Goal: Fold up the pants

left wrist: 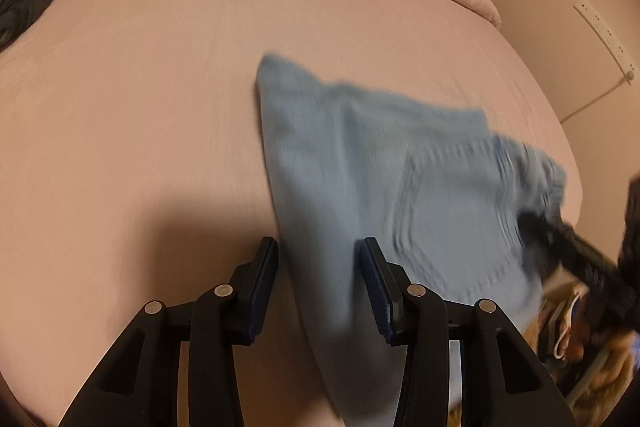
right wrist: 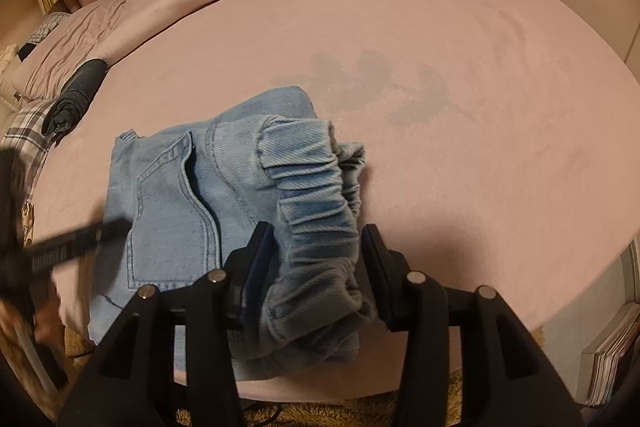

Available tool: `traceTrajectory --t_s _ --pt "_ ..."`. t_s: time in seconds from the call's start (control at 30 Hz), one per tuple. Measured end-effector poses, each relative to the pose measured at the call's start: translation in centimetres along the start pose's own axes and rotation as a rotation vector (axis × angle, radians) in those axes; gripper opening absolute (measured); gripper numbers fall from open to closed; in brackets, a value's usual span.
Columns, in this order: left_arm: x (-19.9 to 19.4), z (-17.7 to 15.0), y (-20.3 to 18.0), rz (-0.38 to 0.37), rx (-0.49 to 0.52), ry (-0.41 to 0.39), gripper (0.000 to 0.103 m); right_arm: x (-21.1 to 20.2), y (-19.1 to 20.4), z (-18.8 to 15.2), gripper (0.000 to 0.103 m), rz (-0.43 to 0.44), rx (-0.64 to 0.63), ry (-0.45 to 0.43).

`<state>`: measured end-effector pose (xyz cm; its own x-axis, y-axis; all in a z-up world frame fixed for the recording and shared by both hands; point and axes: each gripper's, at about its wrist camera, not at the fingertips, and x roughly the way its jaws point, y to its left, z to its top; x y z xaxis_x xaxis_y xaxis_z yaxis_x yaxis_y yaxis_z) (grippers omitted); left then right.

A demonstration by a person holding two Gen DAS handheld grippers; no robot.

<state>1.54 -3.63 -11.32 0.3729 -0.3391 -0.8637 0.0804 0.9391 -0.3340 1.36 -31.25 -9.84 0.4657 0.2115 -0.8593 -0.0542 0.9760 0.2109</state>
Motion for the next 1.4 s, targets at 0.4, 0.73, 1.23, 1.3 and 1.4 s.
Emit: traceTrajectory --t_s 0.4,0.73,1.23,1.3,1.4 --pt "-2.2 -5.8 0.4 -0.122 -0.074 0.080 0.041 -2.7 0.8 0.5 0.054 -0.058 -0.033 -0.026" --pt "-1.9 -6.0 -0.3 -0.103 -0.070 0.065 0.040 -5.2 4.1 -0.6 0.055 0.009 -0.141 -0.061" --pt "-3.0 -3.8 -2.5 -0.097 -0.004 0.053 0.041 -2.1 3.9 -1.8 0.054 -0.041 -0.173 0.004" --pt "-4.2 -2.7 -3.2 -0.077 0.039 -0.008 0.041 -2.0 3.9 -1.8 0.054 -0.031 -0.163 0.004" --pt "-4.7 -0.8 -3.4 -0.095 0.039 -0.056 0.041 -1.9 3.9 -1.7 0.054 -0.018 -0.159 0.004"
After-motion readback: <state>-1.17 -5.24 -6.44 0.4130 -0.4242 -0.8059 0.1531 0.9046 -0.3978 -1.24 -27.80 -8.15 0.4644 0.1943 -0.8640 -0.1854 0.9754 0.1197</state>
